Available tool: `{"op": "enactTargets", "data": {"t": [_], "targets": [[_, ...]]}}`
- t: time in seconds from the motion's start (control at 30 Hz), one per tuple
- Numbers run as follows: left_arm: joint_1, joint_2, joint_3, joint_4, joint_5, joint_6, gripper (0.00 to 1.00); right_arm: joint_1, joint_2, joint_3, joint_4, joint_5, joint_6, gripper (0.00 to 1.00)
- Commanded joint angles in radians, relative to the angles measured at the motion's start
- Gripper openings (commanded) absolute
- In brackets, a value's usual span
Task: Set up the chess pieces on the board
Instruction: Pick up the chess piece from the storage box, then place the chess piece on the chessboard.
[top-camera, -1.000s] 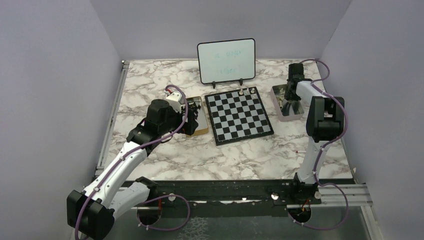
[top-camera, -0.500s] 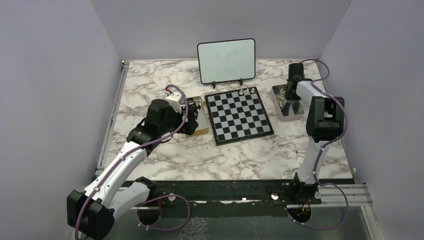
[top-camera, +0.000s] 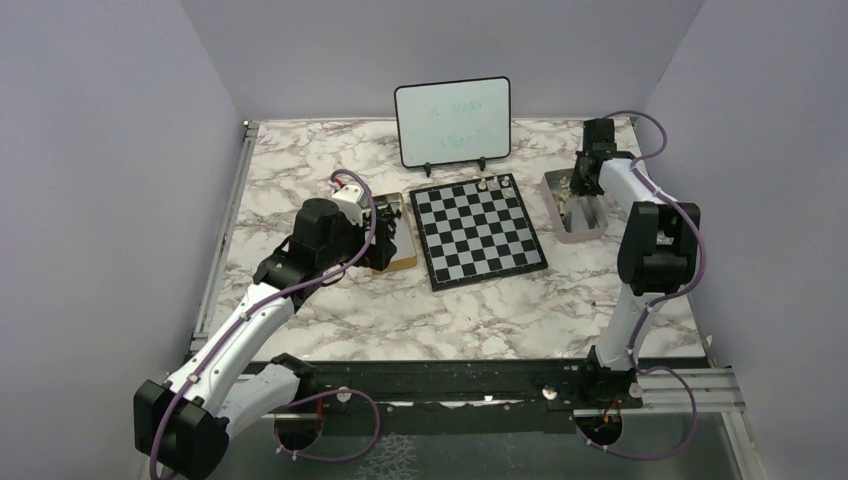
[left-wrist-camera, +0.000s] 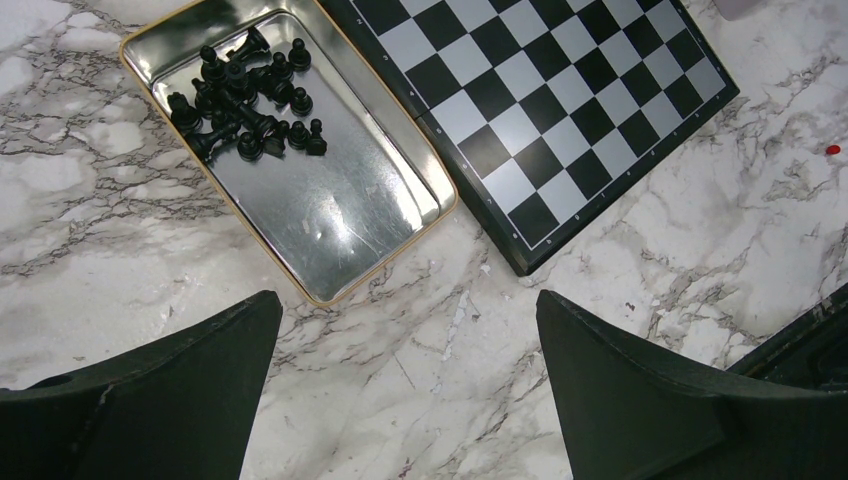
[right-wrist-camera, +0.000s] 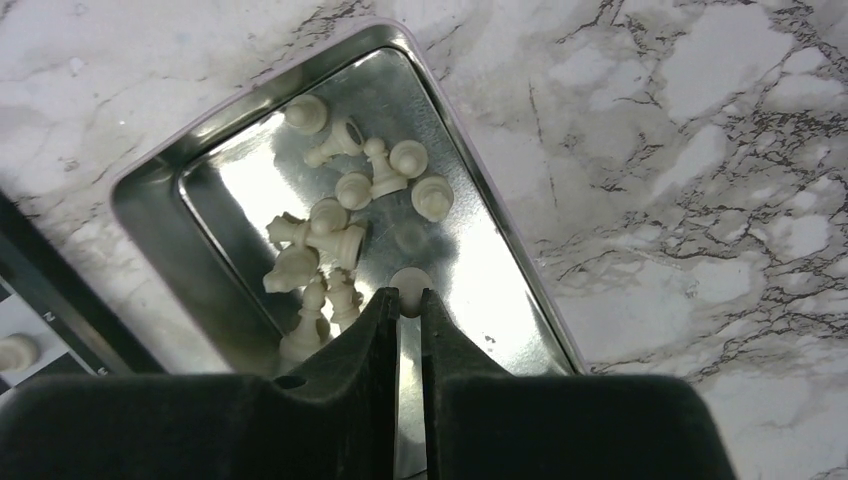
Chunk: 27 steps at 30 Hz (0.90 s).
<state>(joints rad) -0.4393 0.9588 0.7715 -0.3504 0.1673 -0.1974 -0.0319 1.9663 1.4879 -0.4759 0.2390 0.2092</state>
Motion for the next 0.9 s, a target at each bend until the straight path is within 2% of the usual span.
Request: {"op": "enactTargets", "data": {"t": [0.0, 0.47, 0.87], "targets": [[-0.004, -0.009, 0.0, 0.004, 0.01, 0.007, 0.99, 0.017, -0.067, 0.025, -0.049, -0.068, 0.023, 0.13], [-0.004, -0.019, -0.001, 0.004, 0.012, 0.005, 0.99, 0.184, -0.136, 0.086, -0.097, -0.129, 0.064, 0.14], [-0.004, -0.019, -0.001, 0.004, 0.009, 0.007, 0.99, 0.358, -0.039, 0.137, -0.098, -0.102, 0.103, 0.14]]}}
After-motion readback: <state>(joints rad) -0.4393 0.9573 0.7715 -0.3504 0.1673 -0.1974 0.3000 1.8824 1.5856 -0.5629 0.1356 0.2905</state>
